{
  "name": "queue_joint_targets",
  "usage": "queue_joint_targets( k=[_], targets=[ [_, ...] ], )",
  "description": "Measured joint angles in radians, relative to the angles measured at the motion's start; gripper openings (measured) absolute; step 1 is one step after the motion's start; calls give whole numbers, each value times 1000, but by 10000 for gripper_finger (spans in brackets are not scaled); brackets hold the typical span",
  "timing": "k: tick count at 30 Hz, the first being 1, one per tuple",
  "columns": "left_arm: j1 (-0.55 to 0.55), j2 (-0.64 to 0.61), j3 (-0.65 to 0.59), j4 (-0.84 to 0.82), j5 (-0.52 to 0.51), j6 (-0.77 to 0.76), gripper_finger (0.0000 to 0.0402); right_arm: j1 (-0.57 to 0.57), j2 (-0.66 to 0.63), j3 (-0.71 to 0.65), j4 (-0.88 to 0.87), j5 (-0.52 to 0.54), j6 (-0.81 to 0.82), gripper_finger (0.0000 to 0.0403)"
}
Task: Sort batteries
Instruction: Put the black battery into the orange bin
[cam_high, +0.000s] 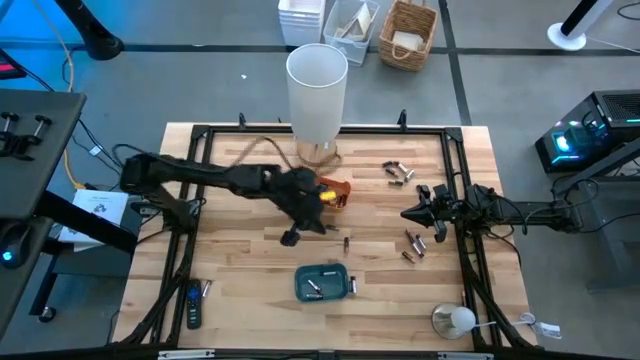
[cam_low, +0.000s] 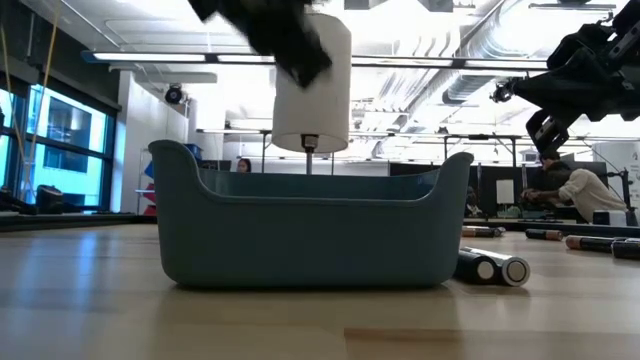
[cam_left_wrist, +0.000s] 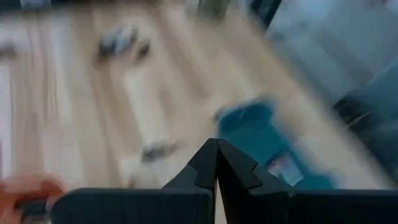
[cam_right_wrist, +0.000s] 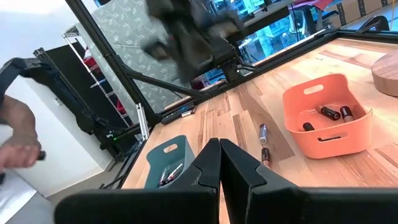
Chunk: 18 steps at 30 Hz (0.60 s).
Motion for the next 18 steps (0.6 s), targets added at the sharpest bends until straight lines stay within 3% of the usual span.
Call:
queue_joint_targets(
  k=[4, 9, 14, 18],
  targets=[
    [25, -169, -58, 90, 4, -105, 0, 0, 0, 0, 0, 0, 0, 0],
    [80, -394, -245, 377, -43, -312, 0, 0, 0, 0, 0, 0, 0, 0],
    [100, -563, -520, 666, -209, -609, 0, 0, 0, 0, 0, 0, 0, 0],
    [63, -638, -664, 804, -398, -800, 0, 0, 0, 0, 0, 6, -38, 0]
  ],
)
